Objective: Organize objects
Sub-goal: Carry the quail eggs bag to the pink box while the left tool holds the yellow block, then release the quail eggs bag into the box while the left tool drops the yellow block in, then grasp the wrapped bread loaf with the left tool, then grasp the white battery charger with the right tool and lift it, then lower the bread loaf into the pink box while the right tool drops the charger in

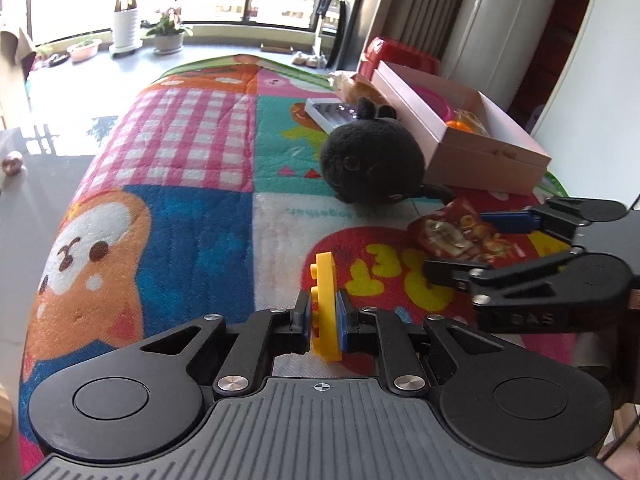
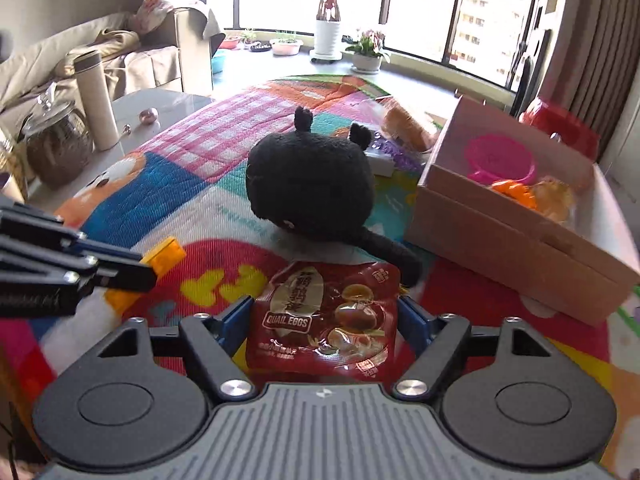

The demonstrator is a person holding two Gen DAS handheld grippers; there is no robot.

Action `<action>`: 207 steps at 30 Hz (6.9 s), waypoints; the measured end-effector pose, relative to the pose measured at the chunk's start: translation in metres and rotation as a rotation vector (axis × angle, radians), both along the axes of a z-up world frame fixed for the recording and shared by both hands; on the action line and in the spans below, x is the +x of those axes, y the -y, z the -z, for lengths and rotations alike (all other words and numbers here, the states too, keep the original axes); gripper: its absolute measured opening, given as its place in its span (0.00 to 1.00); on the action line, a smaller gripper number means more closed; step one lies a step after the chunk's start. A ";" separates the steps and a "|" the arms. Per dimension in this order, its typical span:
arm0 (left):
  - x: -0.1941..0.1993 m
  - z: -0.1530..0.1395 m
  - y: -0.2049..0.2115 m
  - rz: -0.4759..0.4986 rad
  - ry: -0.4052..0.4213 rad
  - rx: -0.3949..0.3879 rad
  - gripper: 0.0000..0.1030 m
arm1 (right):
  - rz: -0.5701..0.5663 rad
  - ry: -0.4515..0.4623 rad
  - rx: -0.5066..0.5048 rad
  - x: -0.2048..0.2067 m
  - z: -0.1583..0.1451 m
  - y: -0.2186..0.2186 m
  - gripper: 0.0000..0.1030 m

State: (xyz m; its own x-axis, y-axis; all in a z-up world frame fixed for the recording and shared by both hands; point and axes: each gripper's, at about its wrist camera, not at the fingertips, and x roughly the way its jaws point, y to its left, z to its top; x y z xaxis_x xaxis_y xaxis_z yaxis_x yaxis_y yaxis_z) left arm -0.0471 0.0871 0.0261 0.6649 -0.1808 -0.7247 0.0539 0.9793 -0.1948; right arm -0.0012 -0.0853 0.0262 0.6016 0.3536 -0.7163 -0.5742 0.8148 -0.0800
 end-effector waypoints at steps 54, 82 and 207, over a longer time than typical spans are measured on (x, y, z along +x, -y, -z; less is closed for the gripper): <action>0.039 -0.036 0.007 0.027 0.286 -0.116 0.23 | 0.356 0.155 0.126 0.040 -0.024 0.136 0.98; 0.299 -0.006 0.007 -0.110 -0.157 -0.339 0.43 | 0.330 0.094 0.149 0.031 0.018 0.125 1.00; 0.000 0.003 0.041 0.101 0.116 -0.112 0.40 | 0.170 -0.147 0.035 0.021 -0.029 0.087 0.84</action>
